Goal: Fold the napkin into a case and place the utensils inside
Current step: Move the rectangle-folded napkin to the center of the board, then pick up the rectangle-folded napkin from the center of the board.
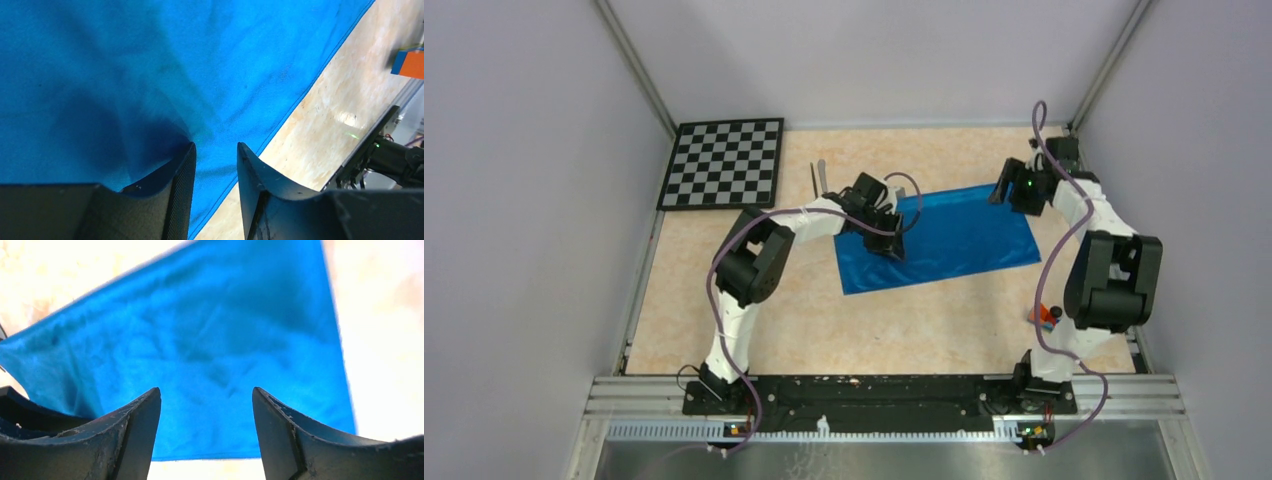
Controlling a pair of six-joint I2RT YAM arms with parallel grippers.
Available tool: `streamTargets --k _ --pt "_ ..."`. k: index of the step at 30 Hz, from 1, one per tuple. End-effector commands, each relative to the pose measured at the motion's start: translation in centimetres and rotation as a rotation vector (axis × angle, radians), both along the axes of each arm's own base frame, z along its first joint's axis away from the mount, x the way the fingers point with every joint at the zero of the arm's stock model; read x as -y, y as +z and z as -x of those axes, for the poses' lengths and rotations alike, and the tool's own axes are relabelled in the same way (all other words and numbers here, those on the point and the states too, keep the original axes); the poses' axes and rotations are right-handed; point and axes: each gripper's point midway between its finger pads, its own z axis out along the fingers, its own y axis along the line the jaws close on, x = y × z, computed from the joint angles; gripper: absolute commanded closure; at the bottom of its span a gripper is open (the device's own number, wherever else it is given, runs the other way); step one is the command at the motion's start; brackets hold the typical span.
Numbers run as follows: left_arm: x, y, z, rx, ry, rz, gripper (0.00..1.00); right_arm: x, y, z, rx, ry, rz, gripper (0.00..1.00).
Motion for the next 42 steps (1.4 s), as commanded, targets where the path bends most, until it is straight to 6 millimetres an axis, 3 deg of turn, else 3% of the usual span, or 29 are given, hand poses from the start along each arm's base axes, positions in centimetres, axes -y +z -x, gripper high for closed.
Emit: streamTargets --k 1,6,9,14,21,29,37,42 --pt "-4.9 -3.8 1.4 -0.104 0.008 -0.111 0.57 1.7 -0.7 -1.5 -0.076 0.128 0.11 0.33" --pt "-5.9 -3.9 3.8 -0.155 -0.015 -0.08 0.57 3.4 -3.2 -1.1 -0.185 0.172 0.202 0.33" --pt "-6.3 -3.8 6.5 -0.195 -0.025 -0.042 0.58 3.2 -4.4 0.2 -0.225 0.16 0.198 0.33" --pt "-7.6 -3.9 8.5 -0.196 -0.017 -0.04 0.58 3.3 -4.4 2.5 -0.241 0.078 0.25 0.34" --pt "-8.0 -3.6 8.0 -0.173 -0.002 -0.042 0.58 1.6 -5.6 3.3 -0.287 0.223 0.236 0.36" --pt "-7.8 -3.9 7.9 -0.183 -0.004 -0.04 0.58 1.6 -7.8 4.3 -0.356 0.231 0.354 0.36" --pt "-8.0 -4.1 8.0 -0.184 -0.002 -0.049 0.57 1.2 -10.2 4.4 -0.39 0.235 0.338 0.39" --pt "-8.2 -4.3 8.2 -0.191 0.002 -0.055 0.57 1.8 -11.4 4.8 -0.419 0.222 0.377 0.57"
